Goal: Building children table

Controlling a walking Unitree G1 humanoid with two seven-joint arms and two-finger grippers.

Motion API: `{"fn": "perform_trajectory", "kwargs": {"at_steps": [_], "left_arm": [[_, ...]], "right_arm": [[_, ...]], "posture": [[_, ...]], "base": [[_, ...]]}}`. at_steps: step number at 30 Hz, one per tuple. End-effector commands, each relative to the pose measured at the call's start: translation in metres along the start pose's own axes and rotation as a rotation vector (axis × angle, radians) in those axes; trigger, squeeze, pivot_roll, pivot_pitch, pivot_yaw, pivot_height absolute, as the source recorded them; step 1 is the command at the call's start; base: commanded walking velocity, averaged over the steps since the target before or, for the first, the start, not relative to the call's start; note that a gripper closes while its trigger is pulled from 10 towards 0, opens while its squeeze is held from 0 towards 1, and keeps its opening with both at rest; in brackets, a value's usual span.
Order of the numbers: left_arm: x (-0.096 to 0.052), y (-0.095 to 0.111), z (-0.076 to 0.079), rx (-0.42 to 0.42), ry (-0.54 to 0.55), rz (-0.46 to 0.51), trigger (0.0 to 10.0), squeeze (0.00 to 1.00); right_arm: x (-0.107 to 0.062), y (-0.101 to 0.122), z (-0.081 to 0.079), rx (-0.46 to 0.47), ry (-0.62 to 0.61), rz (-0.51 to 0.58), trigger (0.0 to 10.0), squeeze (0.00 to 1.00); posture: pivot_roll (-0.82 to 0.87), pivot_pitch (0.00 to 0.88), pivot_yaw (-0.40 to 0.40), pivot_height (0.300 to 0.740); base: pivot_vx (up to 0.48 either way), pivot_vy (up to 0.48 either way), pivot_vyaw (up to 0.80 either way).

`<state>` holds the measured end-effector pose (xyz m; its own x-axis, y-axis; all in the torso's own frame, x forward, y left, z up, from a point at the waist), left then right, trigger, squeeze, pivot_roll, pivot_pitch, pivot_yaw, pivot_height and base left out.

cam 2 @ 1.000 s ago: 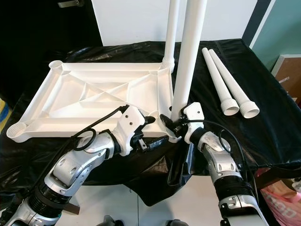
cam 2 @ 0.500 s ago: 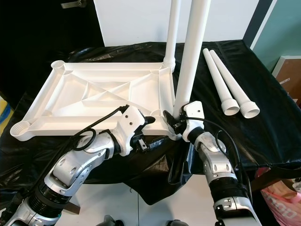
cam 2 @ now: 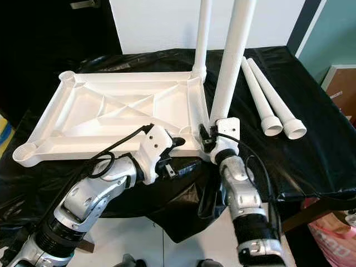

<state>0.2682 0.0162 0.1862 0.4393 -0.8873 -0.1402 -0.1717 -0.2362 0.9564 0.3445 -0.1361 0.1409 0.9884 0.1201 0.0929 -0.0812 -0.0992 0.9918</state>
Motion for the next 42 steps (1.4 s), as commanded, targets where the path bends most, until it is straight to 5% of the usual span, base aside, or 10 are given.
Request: {"fn": "perform_trajectory", "kwargs": {"at_steps": [1, 6, 22, 23, 25, 26, 40, 41, 42], "left_arm": [[-0.001, -0.002, 0.003, 0.001, -0.018, -0.011, 10.0, 0.0], [0.0, -0.001, 0.002, 0.001, -0.015, -0.008, 10.0, 0.0], [0.002, -0.001, 0.001, 0.011, -0.025, -0.006, 10.0, 0.0], [0.002, -0.001, 0.001, 0.012, -0.025, -0.006, 10.0, 0.0], [0.002, -0.001, 0.001, 0.012, -0.025, -0.005, 10.0, 0.0], [0.002, -0.001, 0.001, 0.012, -0.026, -0.006, 10.0, 0.0], [0.002, -0.003, 0.002, 0.017, -0.036, -0.012, 10.0, 0.0], [0.002, -0.002, 0.002, 0.017, -0.037, -0.011, 10.0, 0.0], [0.002, -0.002, 0.001, 0.017, -0.037, -0.011, 10.0, 0.0]], "right_arm": [[-0.009, -0.019, 0.007, 0.058, -0.154, -0.075, 10.0, 0.0], [-0.016, -0.02, 0.003, 0.096, -0.269, -0.063, 10.0, 0.0], [-0.016, -0.01, -0.001, 0.051, -0.252, -0.024, 10.0, 0.0], [-0.016, -0.009, -0.001, 0.048, -0.241, -0.02, 10.0, 0.76], [-0.016, -0.009, -0.001, 0.044, -0.233, -0.018, 10.0, 0.76], [-0.016, -0.008, -0.002, 0.045, -0.209, -0.016, 10.0, 1.0], [-0.019, 0.007, 0.012, -0.013, 0.063, 0.037, 10.0, 1.0], [-0.018, 0.008, 0.013, -0.023, 0.115, 0.037, 10.0, 0.58], [-0.017, 0.009, 0.013, -0.03, 0.149, 0.037, 10.0, 0.58]], "posture": [[-0.1, 0.105, 0.012, 0.74], [-0.09, 0.101, 0.012, 0.74], [-0.1, 0.078, 0.013, 0.74], [-0.1, 0.076, 0.014, 0.74], [-0.1, 0.076, 0.014, 0.74], [-0.1, 0.074, 0.016, 0.74], [-0.11, 0.074, 0.027, 0.74], [-0.11, 0.076, 0.027, 0.74], [-0.11, 0.076, 0.027, 0.74]], "base": [[0.0, 0.0, 0.0], [0.0, 0.0, 0.0], [0.0, 0.0, 0.0], [0.0, 0.0, 0.0], [0.0, 0.0, 0.0], [0.0, 0.0, 0.0], [0.0, 0.0, 0.0], [0.0, 0.0, 0.0], [0.0, 0.0, 0.0]]}}
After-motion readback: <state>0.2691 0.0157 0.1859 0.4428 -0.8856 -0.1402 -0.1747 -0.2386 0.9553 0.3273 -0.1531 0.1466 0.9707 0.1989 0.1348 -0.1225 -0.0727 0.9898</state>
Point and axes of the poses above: a point about 5 cm out from each wrist's last joint towards the gripper, its own x axis pointing out of the wrist towards the gripper, its own y axis along the axis of the wrist's last joint, z = x × y, the point moved 2 cm from there along x, pointing out of the wrist towards the gripper, and after that the axes turned 4 degrees about x, right-handed, at the moved point
